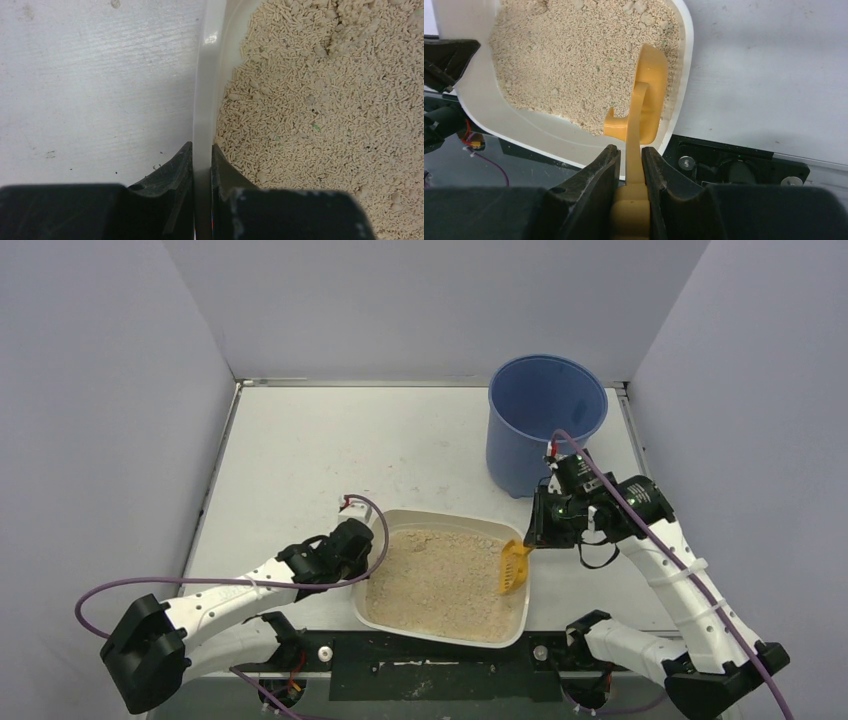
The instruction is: Clean the litter box
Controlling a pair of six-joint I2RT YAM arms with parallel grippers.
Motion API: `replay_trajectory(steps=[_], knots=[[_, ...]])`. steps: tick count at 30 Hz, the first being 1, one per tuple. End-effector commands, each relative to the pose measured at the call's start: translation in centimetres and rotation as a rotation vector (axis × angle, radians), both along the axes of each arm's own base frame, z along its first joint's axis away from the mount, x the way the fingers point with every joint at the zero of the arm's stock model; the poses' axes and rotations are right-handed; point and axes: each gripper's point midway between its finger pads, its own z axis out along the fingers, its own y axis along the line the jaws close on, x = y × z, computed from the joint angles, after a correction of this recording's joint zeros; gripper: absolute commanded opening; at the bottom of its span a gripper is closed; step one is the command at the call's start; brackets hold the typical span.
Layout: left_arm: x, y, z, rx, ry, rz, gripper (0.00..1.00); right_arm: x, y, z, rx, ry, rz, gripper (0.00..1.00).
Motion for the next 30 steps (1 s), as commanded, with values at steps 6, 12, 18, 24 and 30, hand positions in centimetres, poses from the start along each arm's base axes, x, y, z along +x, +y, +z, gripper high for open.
replay_trajectory(steps=[6, 12, 18, 24, 30], knots=[[1.3, -2.8, 1.8, -0.107, -0.078, -0.023, 0.0, 3.7, -0.5, -1.3, -0.095, -0.059, -0.076, 0.0], [1.5, -3.1, 2.0, -0.114, -0.084, -0.031, 0.0, 5.1, -0.1, -2.2, -0.121, -0.067, -0.066, 0.0], [1.5, -3.2, 2.3, -0.119, -0.088, -0.036, 0.0, 5.9, 0.5, -2.4, -0.178, -0.087, -0.031, 0.0], [1.4, -3.2, 2.3, -0.118, -0.089, -0.036, 0.0, 5.8, 0.9, -1.4, -0.319, -0.093, 0.024, 0.0], [1.4, -3.3, 2.2, -0.117, -0.088, -0.041, 0.0, 5.4, 0.8, 0.0, -0.356, -0.112, 0.017, 0.0]])
